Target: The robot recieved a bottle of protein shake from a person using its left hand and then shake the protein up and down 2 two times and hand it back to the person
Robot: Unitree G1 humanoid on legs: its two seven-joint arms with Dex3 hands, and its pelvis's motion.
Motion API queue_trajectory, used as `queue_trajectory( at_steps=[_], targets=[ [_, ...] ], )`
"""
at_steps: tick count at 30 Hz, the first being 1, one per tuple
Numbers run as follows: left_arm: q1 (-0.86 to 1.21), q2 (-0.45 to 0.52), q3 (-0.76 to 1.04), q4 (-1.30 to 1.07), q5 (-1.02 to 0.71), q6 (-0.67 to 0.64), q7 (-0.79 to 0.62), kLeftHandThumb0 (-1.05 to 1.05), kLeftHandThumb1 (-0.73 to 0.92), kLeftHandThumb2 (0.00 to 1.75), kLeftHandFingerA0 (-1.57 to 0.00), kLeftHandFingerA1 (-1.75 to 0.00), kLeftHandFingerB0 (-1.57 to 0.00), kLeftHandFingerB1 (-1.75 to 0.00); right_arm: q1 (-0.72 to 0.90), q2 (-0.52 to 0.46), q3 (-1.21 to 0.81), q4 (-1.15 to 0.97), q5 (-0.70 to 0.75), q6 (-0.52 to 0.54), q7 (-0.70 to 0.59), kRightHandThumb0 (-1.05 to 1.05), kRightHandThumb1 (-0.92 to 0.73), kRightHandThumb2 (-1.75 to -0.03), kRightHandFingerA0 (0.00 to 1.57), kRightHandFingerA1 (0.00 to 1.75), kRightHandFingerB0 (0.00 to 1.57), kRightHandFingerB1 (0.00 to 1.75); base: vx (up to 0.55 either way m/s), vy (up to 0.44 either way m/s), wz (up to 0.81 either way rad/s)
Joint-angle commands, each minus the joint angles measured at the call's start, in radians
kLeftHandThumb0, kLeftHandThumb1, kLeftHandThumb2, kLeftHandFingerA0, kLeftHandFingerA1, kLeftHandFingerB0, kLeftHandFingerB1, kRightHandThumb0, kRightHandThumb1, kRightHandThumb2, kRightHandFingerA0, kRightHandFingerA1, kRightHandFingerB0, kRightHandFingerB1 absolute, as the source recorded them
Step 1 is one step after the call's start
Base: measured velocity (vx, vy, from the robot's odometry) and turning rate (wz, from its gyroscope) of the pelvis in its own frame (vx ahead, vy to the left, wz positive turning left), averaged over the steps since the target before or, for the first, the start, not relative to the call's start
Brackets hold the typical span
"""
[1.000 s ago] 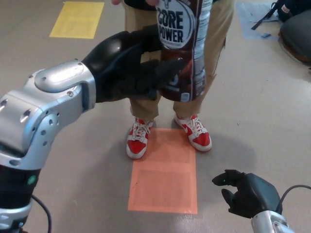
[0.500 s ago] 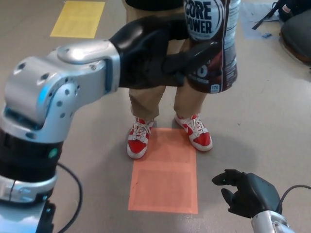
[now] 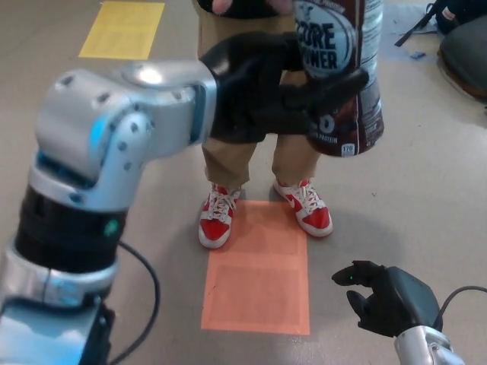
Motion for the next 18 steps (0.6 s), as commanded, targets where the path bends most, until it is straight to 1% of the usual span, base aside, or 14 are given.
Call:
queue_trajectory(
  at_steps=[1, 2, 3, 4, 5, 7, 9, 10, 12, 14, 15, 16, 17, 18],
  targets=[
    [0.122, -0.073, -0.034, -0.035, 0.177, -0.274, 0.167, -0.17, 0.84, 0.66, -1.11, -0.54, -0.67, -0.41, -0.006, -0.015, 0.002, 0.007, -0.011, -0.008, -0.005, -0.28, -0.83, -0.65, 0.88, 0.59, 0.78, 0.44, 0.0, 0.0, 0.0],
    [0.128, -0.076, -0.032, -0.034, 0.184, -0.285, 0.173, -0.18, 0.82, 0.66, -1.11, -0.56, -0.73, -0.44, -0.006, -0.014, 0.002, 0.007, -0.011, -0.008, -0.005, -0.28, -0.84, -0.64, 0.87, 0.62, 0.78, 0.45, 0.0, 0.0, 0.0],
    [0.136, -0.08, -0.031, -0.034, 0.192, -0.298, 0.181, -0.18, 0.82, 0.66, -1.11, -0.56, -0.73, -0.44, -0.006, -0.012, 0.002, 0.008, -0.01, -0.008, -0.005, -0.28, -0.84, -0.64, 0.87, 0.62, 0.78, 0.45, 0.0, 0.0, 0.0],
    [0.155, -0.094, -0.024, -0.03, 0.201, -0.319, 0.197, -0.13, 0.8, 0.71, -1.08, -0.6, -0.79, -0.55, 0.004, -0.011, 0.0, 0.008, -0.007, -0.013, -0.004, -0.28, -0.84, -0.65, 0.87, 0.63, 0.78, 0.45, 0.0, 0.0, 0.0],
    [0.162, -0.099, -0.022, -0.028, 0.204, -0.328, 0.203, -0.13, 0.8, 0.71, -1.08, -0.6, -0.79, -0.55, 0.008, -0.01, 0.0, 0.008, -0.006, -0.015, -0.003, -0.28, -0.84, -0.65, 0.87, 0.63, 0.78, 0.45, 0.0, 0.0, 0.0],
    [0.177, -0.107, -0.011, -0.017, 0.208, -0.349, 0.206, -0.14, 0.82, 0.68, -1.09, -0.64, -0.82, -0.68, 0.013, -0.012, 0.006, 0.008, -0.012, -0.016, -0.004, -0.27, -0.82, -0.64, 0.83, 0.58, 0.77, 0.45, 0.0, 0.0, 0.0],
    [0.177, -0.101, -0.007, -0.002, 0.214, -0.369, 0.197, -0.15, 0.83, 0.67, -1.11, -0.63, -0.82, -0.72, 0.009, -0.012, 0.0, 0.008, -0.006, -0.018, -0.003, -0.26, -0.82, -0.64, 0.83, 0.61, 0.78, 0.45, 0.0, 0.0, 0.0],
    [0.185, -0.097, -0.009, -0.001, 0.219, -0.377, 0.193, -0.17, 0.84, 0.66, -1.11, -0.65, -0.83, -0.72, 0.013, -0.01, 0.0, 0.009, -0.005, -0.019, -0.005, -0.28, -0.81, -0.66, 0.87, 0.66, 0.77, 0.44, 0.0, 0.0, 0.0],
    [0.188, -0.093, -0.009, 0.004, 0.226, -0.385, 0.19, -0.19, 0.84, 0.66, -1.11, -0.67, -0.83, -0.73, 0.011, -0.01, 0.006, 0.01, -0.013, -0.018, -0.008, -0.28, -0.83, -0.65, 0.89, 0.67, 0.77, 0.44, 0.0, 0.0, 0.0],
    [0.199, -0.085, -0.004, 0.009, 0.226, -0.402, 0.177, -0.19, 0.82, 0.66, -1.11, -0.67, -0.84, -0.76, 0.011, -0.004, 0.004, 0.012, -0.009, -0.018, -0.006, -0.29, -0.85, -0.65, 0.87, 0.72, 0.77, 0.43, 0.0, 0.0, 0.0],
    [0.211, -0.087, -0.005, 0.004, 0.226, -0.407, 0.174, -0.19, 0.82, 0.66, -1.11, -0.67, -0.84, -0.76, 0.019, -0.001, 0.0, 0.012, -0.004, -0.021, -0.004, -0.29, -0.85, -0.65, 0.87, 0.72, 0.77, 0.43, 0.0, 0.0, 0.0],
    [0.216, -0.086, -0.006, 0.005, 0.229, -0.413, 0.172, -0.19, 0.82, 0.67, -1.11, -0.69, -0.83, -0.78, 0.019, -0.003, 0.007, 0.012, -0.013, -0.016, -0.01, -0.29, -0.84, -0.65, 0.85, 0.64, 0.78, 0.44, 0.0, 0.0, 0.0],
    [0.218, -0.087, -0.007, 0.005, 0.23, -0.416, 0.172, -0.19, 0.82, 0.67, -1.11, -0.69, -0.83, -0.78, 0.019, -0.004, 0.01, 0.012, -0.015, -0.015, -0.012, -0.29, -0.84, -0.65, 0.85, 0.64, 0.78, 0.44, 0.0, 0.0, 0.0],
    [0.225, -0.089, -0.007, 0.005, 0.229, -0.419, 0.169, -0.19, 0.82, 0.67, -1.11, -0.7, -0.82, -0.79, 0.022, -0.003, 0.01, 0.012, -0.014, -0.011, -0.008, -0.3, -0.83, -0.65, 0.83, 0.59, 0.77, 0.44, 0.0, 0.0, 0.0]
  ],
)
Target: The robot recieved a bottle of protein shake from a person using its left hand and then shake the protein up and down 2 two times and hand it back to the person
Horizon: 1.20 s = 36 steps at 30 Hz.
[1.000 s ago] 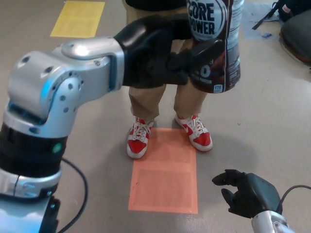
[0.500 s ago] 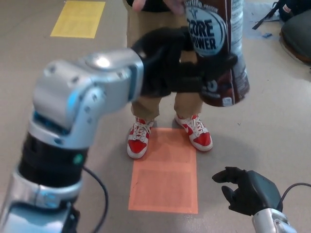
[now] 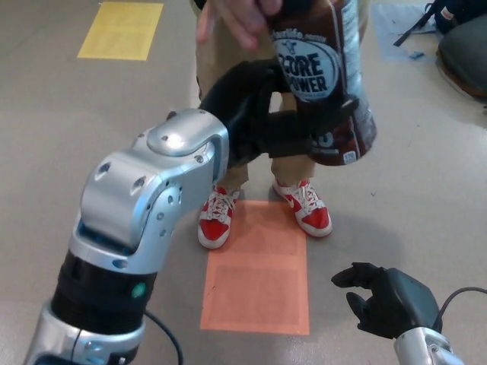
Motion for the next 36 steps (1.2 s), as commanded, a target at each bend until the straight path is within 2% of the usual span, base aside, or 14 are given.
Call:
queue_trajectory(
  at_steps=[1, 8, 10, 13, 16, 20, 25, 26, 31, 33, 36],
  targets=[
    [0.053, -0.002, 0.014, 0.014, 0.07, -0.163, 0.027, -0.17, 0.81, 0.69, -1.1, -0.74, -0.8, -0.82, 0.024, -0.006, 0.003, 0.006, -0.01, -0.01, -0.007, -0.27, -0.81, -0.64, 0.85, 0.54, 0.78, 0.45, 0.0, 0.0, 0.0],
    [0.121, 0.03, 0.017, 0.073, 0.103, -0.276, -0.005, -0.18, 0.81, 0.68, -1.13, -0.69, -0.8, -0.86, 0.021, -0.013, 0.003, 0.005, -0.015, -0.009, -0.022, -0.27, -0.82, -0.64, 0.86, 0.62, 0.79, 0.44, 0.0, 0.0, 0.0],
    [0.179, 0.066, -0.011, 0.088, 0.167, -0.338, 0.023, -0.13, 0.83, 0.71, -1.06, -0.77, -0.76, -0.94, 0.024, -0.007, -0.002, 0.005, -0.01, -0.005, -0.018, -0.26, -0.81, -0.64, 0.88, 0.58, 0.8, 0.45, 0.0, 0.0, 0.0],
    [0.224, 0.112, -0.038, 0.11, 0.227, -0.407, 0.032, -0.14, 0.84, 0.7, -1.1, -0.76, -0.74, -0.96, 0.025, -0.003, -0.01, 0.006, -0.002, 0.003, -0.001, -0.28, -0.81, -0.64, 0.84, 0.6, 0.78, 0.44, 0.0, 0.0, 0.0],
    [0.267, 0.15, -0.027, 0.161, 0.246, -0.495, 0.022, -0.14, 0.86, 0.67, -1.1, -0.83, -0.7, -1.0, 0.023, -0.008, -0.011, 0.004, -0.003, -0.01, -0.002, -0.27, -0.78, -0.63, 0.84, 0.61, 0.78, 0.45, 0.0, 0.0, 0.0],
    [0.304, 0.176, 0.009, 0.251, 0.236, -0.605, -0.002, -0.17, 0.86, 0.65, -1.1, -0.87, -0.72, -0.95, 0.017, -0.011, -0.008, 0.004, -0.009, 0.002, -0.014, -0.25, -0.79, -0.64, 0.85, 0.54, 0.78, 0.45, 0.0, 0.0, 0.0],
    [0.346, 0.205, 0.022, 0.323, 0.244, -0.694, -0.02, -0.19, 0.84, 0.65, -1.09, -0.88, -0.73, -0.92, 0.017, -0.008, -0.029, 0.004, 0.013, 0.001, 0.017, -0.23, -0.8, -0.66, 0.85, 0.59, 0.76, 0.44, 0.0, 0.0, 0.0],
    [0.353, 0.21, 0.021, 0.331, 0.247, -0.706, -0.024, -0.19, 0.84, 0.65, -1.1, -0.87, -0.74, -0.9, 0.018, -0.007, -0.03, 0.004, 0.014, 0.002, 0.017, -0.23, -0.81, -0.65, 0.79, 0.58, 0.78, 0.44, 0.0, 0.0, 0.0],
    [0.382, 0.239, -0.009, 0.363, 0.28, -0.715, -0.024, -0.21, 0.82, 0.63, -1.1, -0.88, -0.74, -0.85, 0.019, -0.01, -0.026, 0.004, 0.002, -0.006, 0.001, -0.24, -0.81, -0.66, 0.8, 0.59, 0.78, 0.45, 0.0, 0.0, 0.0],
    [0.4, 0.243, -0.019, 0.386, 0.29, -0.74, -0.026, -0.21, 0.82, 0.64, -1.1, -0.87, -0.75, -0.83, 0.019, -0.01, -0.026, 0.004, 0.001, -0.009, -0.003, -0.25, -0.81, -0.66, 0.86, 0.64, 0.77, 0.44, 0.0, 0.0, 0.0],
    [0.416, 0.247, -0.036, 0.43, 0.307, -0.771, -0.023, -0.21, 0.81, 0.64, -1.11, -0.83, -0.78, -0.79, 0.011, -0.008, -0.029, 0.004, 0.003, -0.007, -0.003, -0.27, -0.82, -0.64, 0.85, 0.58, 0.79, 0.45, 0.0, 0.0, 0.0]
  ],
)
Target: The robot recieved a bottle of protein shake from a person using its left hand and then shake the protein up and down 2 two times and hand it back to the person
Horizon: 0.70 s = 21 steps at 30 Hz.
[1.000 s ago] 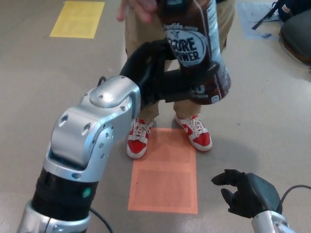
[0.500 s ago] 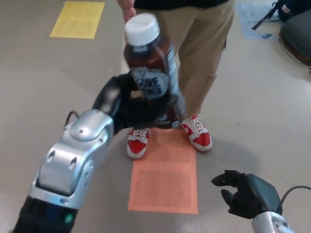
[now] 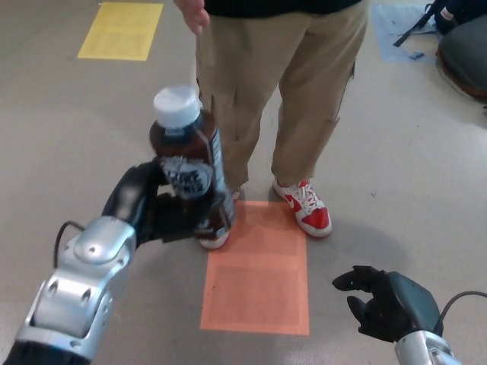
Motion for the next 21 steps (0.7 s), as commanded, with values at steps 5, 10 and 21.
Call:
queue_trajectory(
  at_steps=[5, 10, 21],
  targets=[
    [0.085, 0.05, -0.051, 0.169, 0.128, -0.276, -0.022, -0.21, 0.81, 0.64, -1.12, -0.8, -0.79, -0.79, -0.002, -0.011, -0.015, 0.002, 0.006, 0.0, -0.009, -0.27, -0.82, -0.65, 0.86, 0.59, 0.79, 0.44, 0.0, 0.0, 0.0],
    [-0.074, 0.038, 0.135, 0.026, -0.031, -0.217, -0.038, -0.18, 0.85, 0.65, -1.08, -0.89, -0.77, -0.84, -0.008, -0.009, -0.011, 0.0, -0.001, -0.01, -0.017, -0.26, -0.8, -0.64, 0.87, 0.59, 0.79, 0.45, 0.0, 0.0, 0.0],
    [0.121, -0.003, 0.048, 0.214, 0.113, -0.27, -0.048, -0.16, 0.82, 0.64, -1.12, -0.87, -0.78, -0.81, -0.015, 0.006, -0.014, 0.0, -0.004, -0.001, -0.004, -0.25, -0.81, -0.64, 0.88, 0.61, 0.79, 0.45, 0.0, 0.0, 0.0]
  ],
)
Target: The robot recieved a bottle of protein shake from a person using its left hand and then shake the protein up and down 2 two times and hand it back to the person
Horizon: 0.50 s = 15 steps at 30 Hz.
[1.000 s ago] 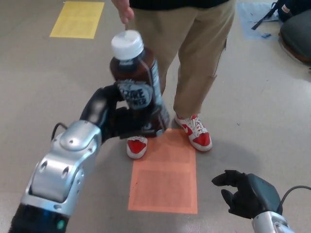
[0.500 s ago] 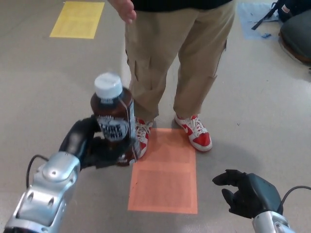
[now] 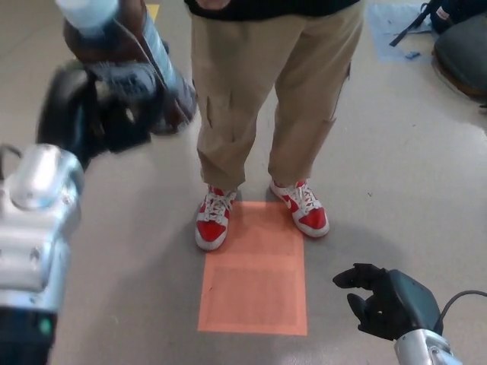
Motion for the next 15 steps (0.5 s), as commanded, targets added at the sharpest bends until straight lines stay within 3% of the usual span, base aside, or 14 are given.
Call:
queue_trajectory(
  at_steps=[1, 8, 10, 12, 15],
  targets=[
    [0.213, -0.012, -0.144, 0.271, 0.138, -0.111, -0.011, -0.16, 0.82, 0.64, -1.12, -0.87, -0.78, -0.81, -0.013, 0.0, 0.007, 0.0, -0.01, -0.001, -0.012, -0.25, -0.81, -0.64, 0.88, 0.61, 0.79, 0.45, 0.0, 0.0, 0.0],
    [0.031, -0.001, -0.042, 0.076, 0.013, -0.023, -0.042, -0.19, 0.85, 0.65, -1.09, -0.91, -0.76, -0.83, -0.025, -0.017, 0.005, 0.0, -0.008, -0.005, -0.012, -0.24, -0.81, -0.64, 0.87, 0.54, 0.78, 0.45, 0.0, 0.0, 0.03],
    [-0.09, 0.002, 0.033, -0.005, -0.04, 0.02, -0.033, -0.2, 0.85, 0.65, -1.08, -0.94, -0.78, -0.85, -0.03, -0.007, -0.017, 0.002, 0.016, 0.011, 0.02, -0.24, -0.81, -0.64, 0.74, 0.6, 0.76, 0.44, 0.0, 0.0, 0.0],
    [-0.128, -0.012, 0.065, -0.087, -0.068, 0.066, -0.019, -0.16, 0.84, 0.64, -1.03, -0.97, -0.79, -0.86, -0.031, -0.004, -0.018, 0.002, 0.015, 0.009, 0.021, -0.23, -0.8, -0.67, 0.78, 0.6, 0.76, 0.45, 0.0, 0.0, 0.0],
    [-0.078, -0.038, 0.049, -0.086, -0.043, 0.057, -0.036, -0.12, 0.84, 0.65, -1.09, -0.93, -0.76, -0.86, -0.025, -0.004, -0.024, 0.002, 0.014, 0.001, 0.019, -0.26, -0.82, -0.64, 0.84, 0.6, 0.77, 0.45, 0.0, 0.0, 0.0]
  ],
)
